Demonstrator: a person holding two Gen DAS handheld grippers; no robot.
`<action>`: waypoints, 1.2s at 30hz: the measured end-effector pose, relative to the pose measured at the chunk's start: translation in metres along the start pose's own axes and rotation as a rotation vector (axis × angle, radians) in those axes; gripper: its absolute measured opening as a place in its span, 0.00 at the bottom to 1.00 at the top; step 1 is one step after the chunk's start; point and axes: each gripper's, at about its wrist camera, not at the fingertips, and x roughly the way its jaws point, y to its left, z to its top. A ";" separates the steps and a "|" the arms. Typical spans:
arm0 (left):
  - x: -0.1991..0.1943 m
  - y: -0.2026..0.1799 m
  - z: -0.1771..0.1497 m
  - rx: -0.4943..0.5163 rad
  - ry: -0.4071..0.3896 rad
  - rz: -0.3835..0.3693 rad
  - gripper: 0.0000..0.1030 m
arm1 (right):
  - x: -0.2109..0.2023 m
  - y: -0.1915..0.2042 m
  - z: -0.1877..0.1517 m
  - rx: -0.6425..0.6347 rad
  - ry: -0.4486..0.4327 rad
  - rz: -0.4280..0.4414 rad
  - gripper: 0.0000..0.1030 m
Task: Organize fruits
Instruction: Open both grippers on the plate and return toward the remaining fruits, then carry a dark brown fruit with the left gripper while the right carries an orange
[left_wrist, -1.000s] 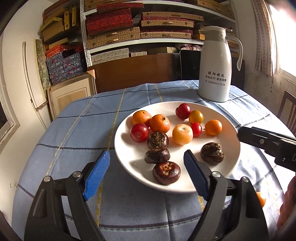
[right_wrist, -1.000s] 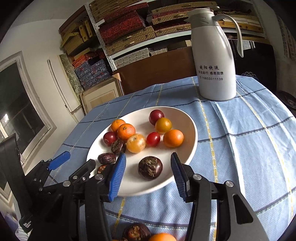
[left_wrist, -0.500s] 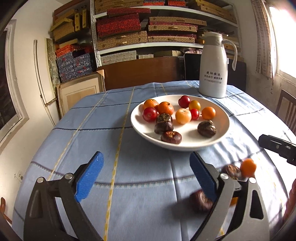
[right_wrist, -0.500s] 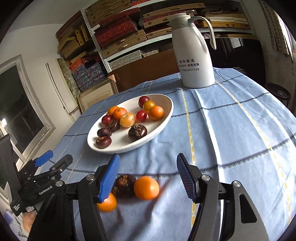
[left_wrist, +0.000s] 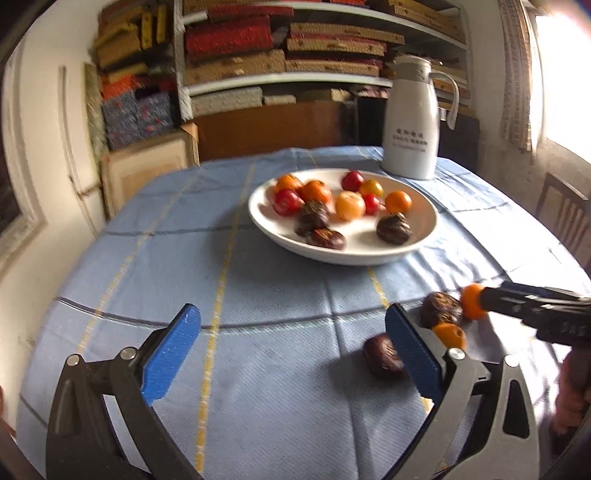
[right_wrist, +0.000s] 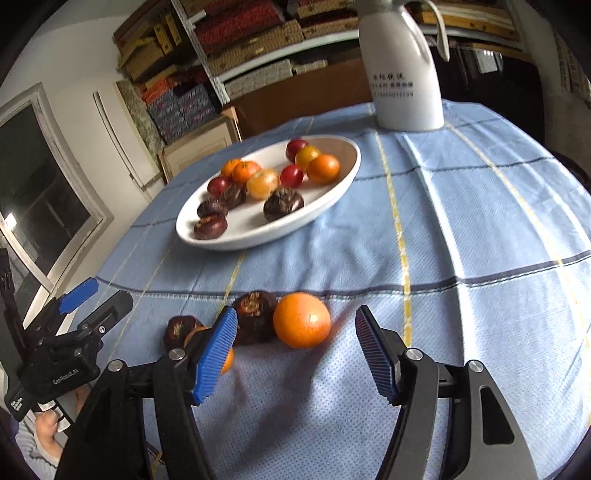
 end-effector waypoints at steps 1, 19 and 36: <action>0.002 0.000 0.000 -0.006 0.016 -0.032 0.95 | 0.002 -0.001 -0.001 0.009 0.013 0.009 0.65; 0.030 -0.033 -0.013 0.106 0.195 -0.276 0.54 | 0.013 -0.012 -0.005 0.077 0.080 0.050 0.35; 0.037 -0.038 -0.013 0.114 0.221 -0.293 0.42 | 0.014 -0.018 -0.003 0.098 0.076 0.050 0.34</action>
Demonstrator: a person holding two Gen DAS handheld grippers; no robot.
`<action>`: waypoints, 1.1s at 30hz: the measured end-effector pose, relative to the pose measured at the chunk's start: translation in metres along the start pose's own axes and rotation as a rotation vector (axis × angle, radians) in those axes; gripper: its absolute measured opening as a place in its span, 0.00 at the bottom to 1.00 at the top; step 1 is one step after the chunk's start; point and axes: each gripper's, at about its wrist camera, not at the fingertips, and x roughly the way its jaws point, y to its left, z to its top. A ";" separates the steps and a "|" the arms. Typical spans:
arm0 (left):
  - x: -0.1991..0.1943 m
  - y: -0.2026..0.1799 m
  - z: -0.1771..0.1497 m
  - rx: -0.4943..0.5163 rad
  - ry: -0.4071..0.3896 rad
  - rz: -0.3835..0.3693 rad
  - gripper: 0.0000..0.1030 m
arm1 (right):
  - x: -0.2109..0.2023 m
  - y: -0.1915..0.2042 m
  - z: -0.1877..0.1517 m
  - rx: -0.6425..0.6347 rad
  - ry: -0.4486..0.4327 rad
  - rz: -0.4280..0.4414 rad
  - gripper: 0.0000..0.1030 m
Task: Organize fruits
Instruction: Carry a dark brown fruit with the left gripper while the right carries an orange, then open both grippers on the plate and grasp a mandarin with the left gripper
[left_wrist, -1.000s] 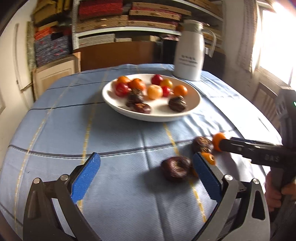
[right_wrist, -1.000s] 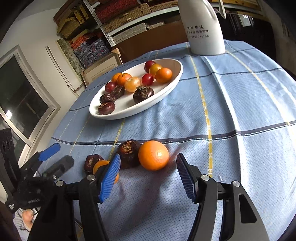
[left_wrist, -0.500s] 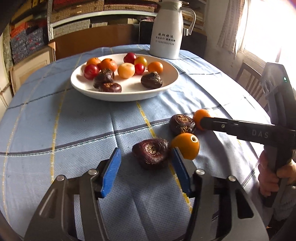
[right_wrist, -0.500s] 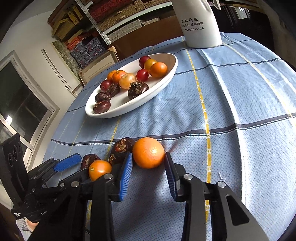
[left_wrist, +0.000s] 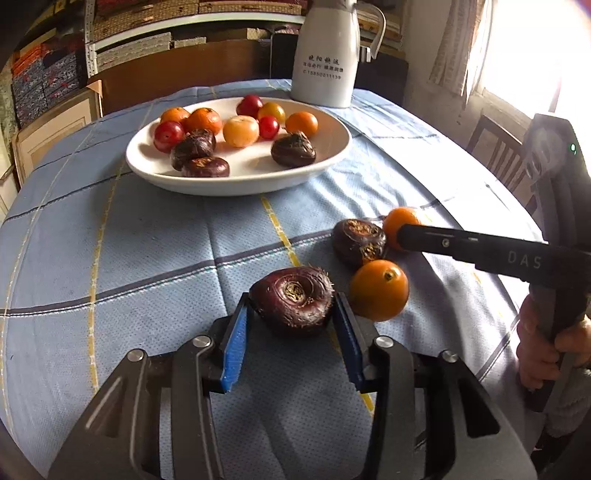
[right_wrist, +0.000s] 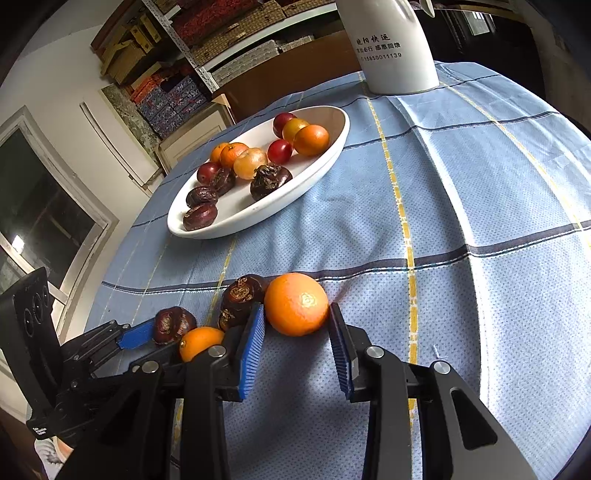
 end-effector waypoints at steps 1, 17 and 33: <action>-0.004 0.001 0.000 -0.002 -0.016 0.011 0.42 | -0.002 -0.001 0.000 0.004 -0.009 0.001 0.34; 0.018 0.052 0.105 -0.142 -0.133 0.117 0.43 | 0.027 0.037 0.107 0.005 -0.120 0.056 0.34; 0.001 0.056 0.068 -0.157 -0.167 0.142 0.77 | 0.020 0.011 0.090 0.053 -0.130 0.060 0.43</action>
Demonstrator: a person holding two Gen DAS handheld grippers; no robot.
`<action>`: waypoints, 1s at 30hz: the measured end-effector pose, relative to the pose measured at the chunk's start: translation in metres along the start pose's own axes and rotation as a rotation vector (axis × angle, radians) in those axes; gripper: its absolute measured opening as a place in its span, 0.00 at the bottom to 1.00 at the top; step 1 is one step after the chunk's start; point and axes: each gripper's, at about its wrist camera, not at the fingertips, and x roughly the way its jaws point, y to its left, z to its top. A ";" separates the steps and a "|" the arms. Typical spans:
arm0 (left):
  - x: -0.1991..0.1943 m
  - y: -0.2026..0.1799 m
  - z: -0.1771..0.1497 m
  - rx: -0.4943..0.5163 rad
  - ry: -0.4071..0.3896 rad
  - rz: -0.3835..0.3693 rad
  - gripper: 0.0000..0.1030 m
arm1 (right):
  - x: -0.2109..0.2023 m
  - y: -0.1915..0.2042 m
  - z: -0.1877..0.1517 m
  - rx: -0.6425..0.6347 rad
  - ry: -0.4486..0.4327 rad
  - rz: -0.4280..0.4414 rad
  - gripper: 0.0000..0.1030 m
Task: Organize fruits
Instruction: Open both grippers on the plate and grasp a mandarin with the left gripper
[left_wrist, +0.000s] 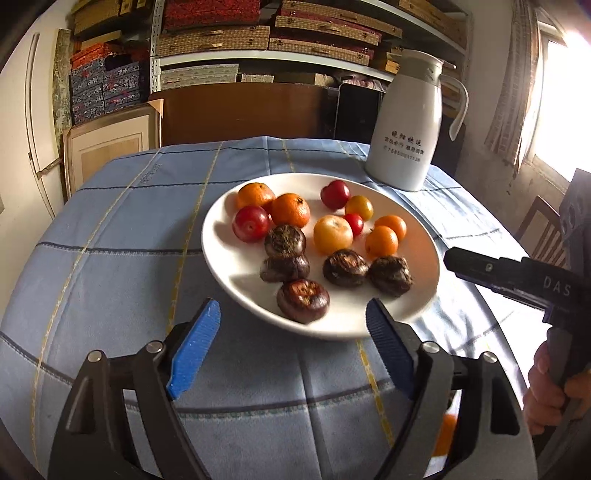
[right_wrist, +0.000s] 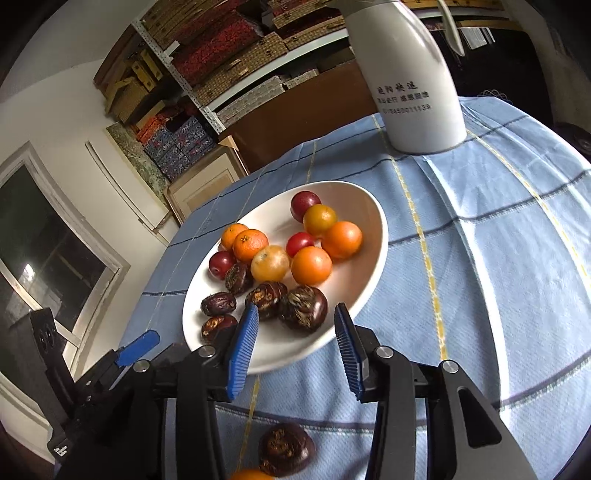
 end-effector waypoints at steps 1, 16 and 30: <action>-0.003 -0.002 -0.004 0.005 0.003 -0.006 0.77 | -0.003 -0.003 -0.004 0.011 -0.001 -0.004 0.46; -0.032 -0.085 -0.070 0.320 0.063 -0.169 0.77 | -0.031 -0.023 -0.040 0.061 0.002 -0.013 0.55; -0.019 -0.088 -0.073 0.310 0.137 -0.238 0.36 | -0.017 -0.008 -0.047 -0.008 0.087 0.006 0.55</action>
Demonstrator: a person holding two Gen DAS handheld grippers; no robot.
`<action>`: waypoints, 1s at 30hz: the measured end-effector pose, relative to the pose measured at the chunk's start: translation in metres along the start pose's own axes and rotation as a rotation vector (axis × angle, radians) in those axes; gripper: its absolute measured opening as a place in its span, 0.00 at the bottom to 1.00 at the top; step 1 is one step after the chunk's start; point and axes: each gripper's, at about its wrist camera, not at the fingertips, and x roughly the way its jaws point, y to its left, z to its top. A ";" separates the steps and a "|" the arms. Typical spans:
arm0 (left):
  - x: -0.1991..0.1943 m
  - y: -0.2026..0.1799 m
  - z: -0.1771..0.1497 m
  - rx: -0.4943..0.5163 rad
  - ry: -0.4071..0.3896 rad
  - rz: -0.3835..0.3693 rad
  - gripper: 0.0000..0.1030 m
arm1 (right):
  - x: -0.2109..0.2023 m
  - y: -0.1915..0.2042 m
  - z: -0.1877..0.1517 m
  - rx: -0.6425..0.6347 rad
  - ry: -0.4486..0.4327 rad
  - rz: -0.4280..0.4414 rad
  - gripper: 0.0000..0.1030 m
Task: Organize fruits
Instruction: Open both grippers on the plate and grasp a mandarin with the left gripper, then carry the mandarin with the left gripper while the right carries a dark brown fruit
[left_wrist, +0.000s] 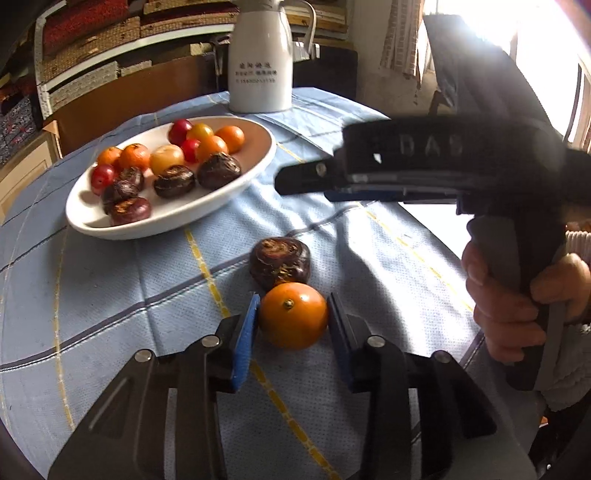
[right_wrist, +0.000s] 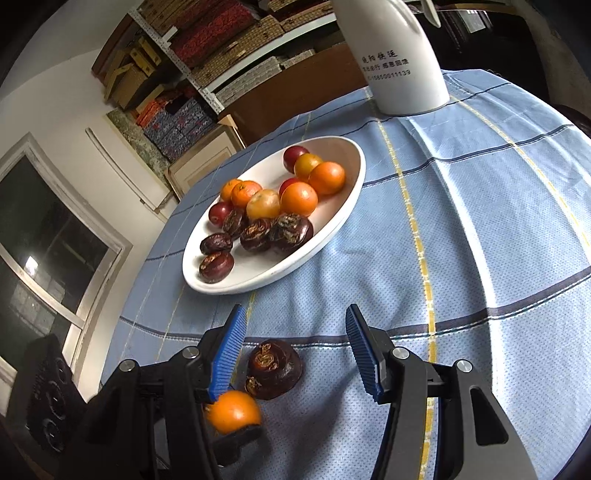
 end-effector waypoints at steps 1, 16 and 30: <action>-0.006 0.006 -0.001 -0.024 -0.017 0.015 0.36 | 0.001 0.001 -0.001 -0.009 0.006 -0.003 0.55; -0.026 0.090 -0.016 -0.319 -0.035 0.241 0.36 | 0.025 0.062 -0.041 -0.363 0.094 -0.174 0.53; -0.029 0.080 -0.014 -0.267 -0.057 0.313 0.36 | 0.002 0.057 -0.035 -0.315 -0.009 -0.136 0.42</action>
